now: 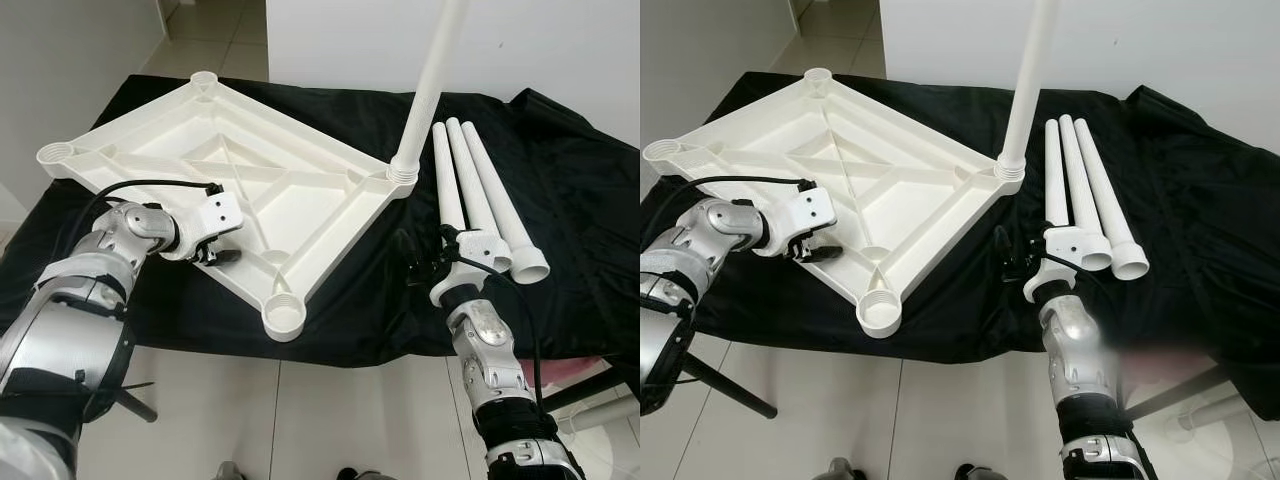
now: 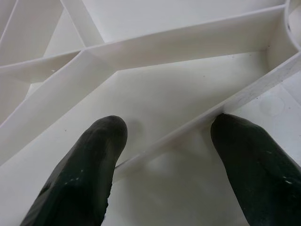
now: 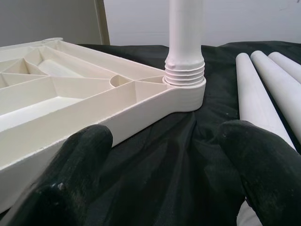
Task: Building children table
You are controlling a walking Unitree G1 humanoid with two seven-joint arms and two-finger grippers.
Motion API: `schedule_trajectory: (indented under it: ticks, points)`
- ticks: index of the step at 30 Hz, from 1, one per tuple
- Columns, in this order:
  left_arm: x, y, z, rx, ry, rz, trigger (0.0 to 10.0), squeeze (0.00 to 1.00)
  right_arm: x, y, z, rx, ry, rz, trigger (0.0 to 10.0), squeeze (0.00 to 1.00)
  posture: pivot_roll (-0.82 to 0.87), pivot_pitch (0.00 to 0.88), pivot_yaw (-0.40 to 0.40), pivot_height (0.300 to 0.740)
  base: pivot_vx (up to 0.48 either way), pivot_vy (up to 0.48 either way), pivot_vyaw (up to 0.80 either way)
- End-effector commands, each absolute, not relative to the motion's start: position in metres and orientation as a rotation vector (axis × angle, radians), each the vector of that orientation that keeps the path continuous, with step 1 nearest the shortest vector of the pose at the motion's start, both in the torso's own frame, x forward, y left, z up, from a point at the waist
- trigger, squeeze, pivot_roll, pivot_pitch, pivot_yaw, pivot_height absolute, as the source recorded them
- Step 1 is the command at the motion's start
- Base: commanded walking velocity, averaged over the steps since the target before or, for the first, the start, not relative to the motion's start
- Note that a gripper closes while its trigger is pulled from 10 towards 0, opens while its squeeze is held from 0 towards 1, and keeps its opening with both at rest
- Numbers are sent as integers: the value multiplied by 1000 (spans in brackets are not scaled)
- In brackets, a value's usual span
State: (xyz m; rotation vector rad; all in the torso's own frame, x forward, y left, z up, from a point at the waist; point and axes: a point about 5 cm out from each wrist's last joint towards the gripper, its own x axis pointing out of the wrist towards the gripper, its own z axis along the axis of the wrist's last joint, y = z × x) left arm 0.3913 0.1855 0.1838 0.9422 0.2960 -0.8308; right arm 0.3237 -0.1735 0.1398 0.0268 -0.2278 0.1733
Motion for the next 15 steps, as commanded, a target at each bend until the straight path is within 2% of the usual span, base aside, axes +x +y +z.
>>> schedule_trajectory:
  ticks: [1,6,8,11,12,15]
  points:
    - [390,185,174,954,329,-832,10000,0,323,-174,137,27,-215,169,10000,0,4,114,-2,740,0,0,0]
    - [385,181,172,961,374,-950,10000,0,321,-175,137,24,-215,165,10000,0,-3,124,2,740,0,0,0]
    - [385,179,174,976,382,-978,8745,0,320,-175,136,22,-213,161,10000,0,-5,124,3,740,0,0,0]
    - [385,179,174,980,383,-978,8745,0,320,-176,135,21,-211,160,10000,0,-5,124,3,740,0,0,0]
    - [385,178,175,989,390,-986,0,0,319,-176,135,21,-211,159,10000,0,-5,129,4,740,0,0,0]
    - [385,176,175,992,400,-1008,0,0,319,-175,135,20,-211,159,10000,0,-6,130,6,740,0,0,0]
